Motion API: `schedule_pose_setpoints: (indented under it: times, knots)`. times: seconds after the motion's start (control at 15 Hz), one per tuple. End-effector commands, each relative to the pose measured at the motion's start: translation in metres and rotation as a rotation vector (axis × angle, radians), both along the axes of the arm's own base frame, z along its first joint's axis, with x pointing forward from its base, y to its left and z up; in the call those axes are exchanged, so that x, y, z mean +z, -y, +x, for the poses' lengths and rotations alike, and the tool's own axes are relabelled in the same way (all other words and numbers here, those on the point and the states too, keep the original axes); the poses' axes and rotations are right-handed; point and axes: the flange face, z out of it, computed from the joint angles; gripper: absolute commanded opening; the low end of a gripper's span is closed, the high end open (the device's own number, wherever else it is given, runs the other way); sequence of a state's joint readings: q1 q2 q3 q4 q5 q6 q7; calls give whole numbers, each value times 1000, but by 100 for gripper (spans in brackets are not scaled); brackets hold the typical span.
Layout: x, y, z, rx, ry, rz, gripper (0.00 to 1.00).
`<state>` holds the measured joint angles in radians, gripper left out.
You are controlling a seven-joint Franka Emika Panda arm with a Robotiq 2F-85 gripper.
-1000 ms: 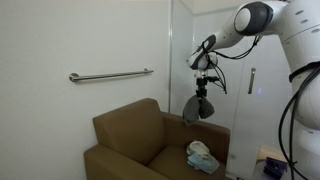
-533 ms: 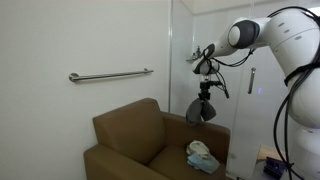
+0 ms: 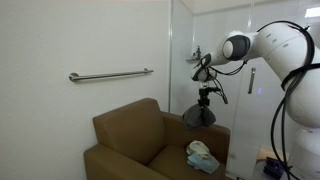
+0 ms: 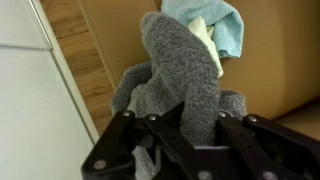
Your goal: Move the towels from the left armrest to the right armrest
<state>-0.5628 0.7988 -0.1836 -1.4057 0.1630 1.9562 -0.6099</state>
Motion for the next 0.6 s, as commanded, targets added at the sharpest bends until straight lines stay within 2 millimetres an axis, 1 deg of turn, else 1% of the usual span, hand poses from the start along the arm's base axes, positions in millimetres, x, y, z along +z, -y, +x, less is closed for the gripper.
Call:
schedule_pose_setpoints:
  times: [0.0, 0.13, 0.27, 0.53]
  knots:
    - [5, 27, -12, -38, -35, -4, 4]
    - [7, 40, -18, -55, -57, 17, 4]
    - [9, 49, -24, -52, -87, 34, 4]
    - [6, 51, -26, 4, -158, 36, 4]
